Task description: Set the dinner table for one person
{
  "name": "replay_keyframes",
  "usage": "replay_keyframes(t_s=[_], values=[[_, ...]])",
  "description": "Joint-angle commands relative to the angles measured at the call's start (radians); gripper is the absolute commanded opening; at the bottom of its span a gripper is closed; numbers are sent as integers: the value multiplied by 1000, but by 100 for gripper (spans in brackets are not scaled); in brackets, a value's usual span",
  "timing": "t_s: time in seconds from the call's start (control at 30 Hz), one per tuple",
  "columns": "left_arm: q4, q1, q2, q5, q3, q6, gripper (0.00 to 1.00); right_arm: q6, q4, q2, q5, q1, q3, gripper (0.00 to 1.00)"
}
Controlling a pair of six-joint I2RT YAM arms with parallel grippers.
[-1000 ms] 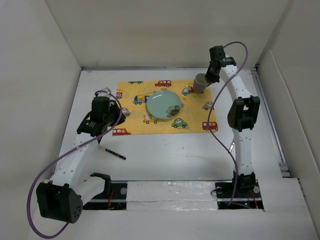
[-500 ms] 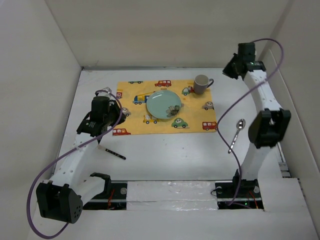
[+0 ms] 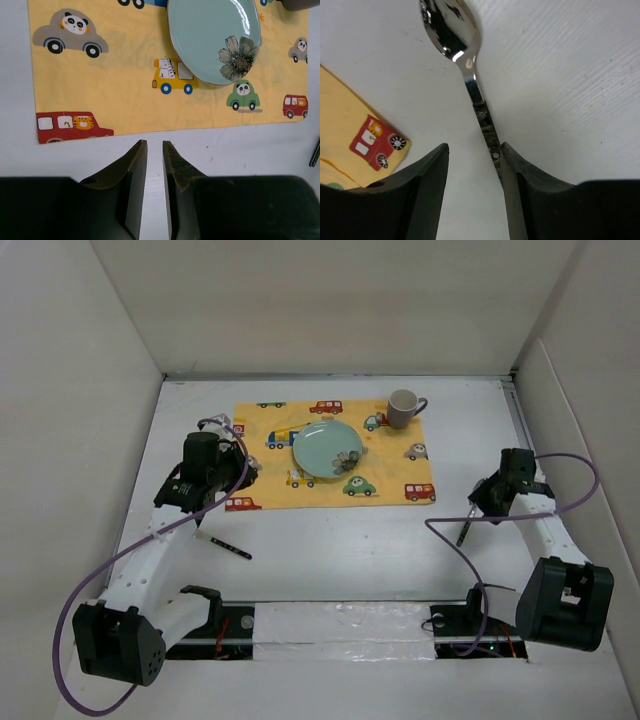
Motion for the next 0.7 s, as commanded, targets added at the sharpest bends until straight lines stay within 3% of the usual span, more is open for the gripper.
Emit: replay_keyframes(t_s=[0.0,0.27,0.37,0.4,0.43,0.53,0.67], values=[[27,2,-2,44,20,32,16,-6,2,15,-17,-6,13,51],[50,2,-37,59,-3,32,16,-30,30,256,-91,-24,54,44],[62,2,-46,67,-9,28,16,-15,17,339,-82,-24,80,35],[67,2,-51,69,-15,20,16,-4,14,351,-63,-24,80,10],[70,2,-57,70,-18,17,16,5,14,347,-53,-24,88,0],[69,2,-63,69,-27,9,17,-10,0,261,-30,-1,125,0],[58,2,-58,56,-32,0,17,-87,-51,143,18,135,359,0]])
